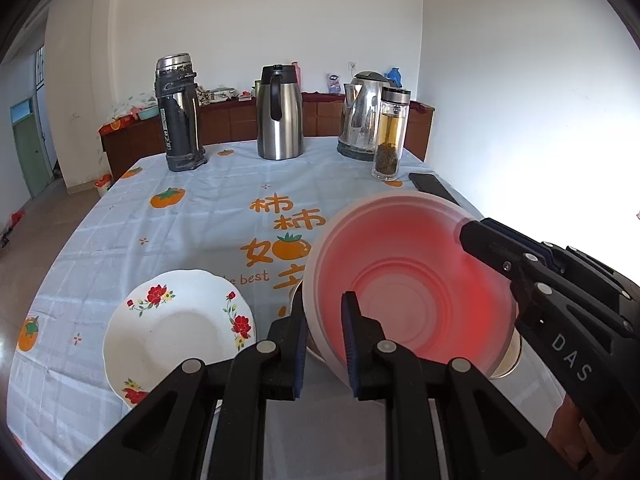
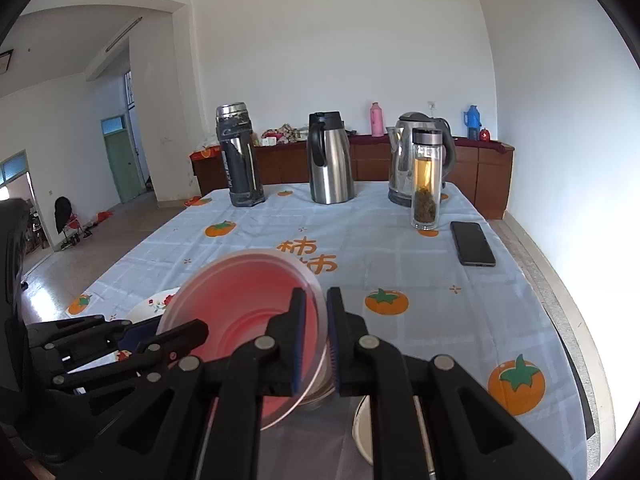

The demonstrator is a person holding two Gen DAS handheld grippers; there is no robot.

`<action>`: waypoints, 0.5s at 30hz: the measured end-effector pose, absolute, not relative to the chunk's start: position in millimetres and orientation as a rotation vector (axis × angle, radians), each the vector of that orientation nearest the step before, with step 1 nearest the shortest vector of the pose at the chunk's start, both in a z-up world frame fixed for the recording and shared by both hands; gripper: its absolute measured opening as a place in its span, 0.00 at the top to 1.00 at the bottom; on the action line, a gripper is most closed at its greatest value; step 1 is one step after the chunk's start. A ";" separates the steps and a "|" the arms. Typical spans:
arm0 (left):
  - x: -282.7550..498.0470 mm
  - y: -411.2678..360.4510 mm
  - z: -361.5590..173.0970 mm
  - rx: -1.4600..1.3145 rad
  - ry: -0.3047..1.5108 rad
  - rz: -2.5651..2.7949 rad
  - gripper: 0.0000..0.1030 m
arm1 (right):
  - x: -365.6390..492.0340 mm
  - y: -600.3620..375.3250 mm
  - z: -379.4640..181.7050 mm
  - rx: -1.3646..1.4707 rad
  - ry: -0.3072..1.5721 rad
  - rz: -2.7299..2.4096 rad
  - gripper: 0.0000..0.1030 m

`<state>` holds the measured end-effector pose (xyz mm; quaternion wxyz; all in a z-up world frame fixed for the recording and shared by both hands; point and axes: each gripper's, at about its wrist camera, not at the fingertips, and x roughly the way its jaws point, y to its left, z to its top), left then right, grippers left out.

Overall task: Organize plates and bowls
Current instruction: 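Lift the pink bowl with the left tool over the stainless steel bowl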

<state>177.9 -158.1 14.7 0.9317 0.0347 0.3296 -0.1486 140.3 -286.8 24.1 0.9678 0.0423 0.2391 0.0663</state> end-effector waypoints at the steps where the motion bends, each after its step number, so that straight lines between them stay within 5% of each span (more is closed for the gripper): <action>1: 180.2 -158.5 14.0 0.070 0.680 -0.303 0.82 | 143.2 -286.8 24.0 0.084 0.487 0.134 0.89; 15: 210.0 -160.5 2.9 0.081 0.749 -0.274 0.82 | 183.2 -283.8 -0.4 0.059 0.598 0.129 0.88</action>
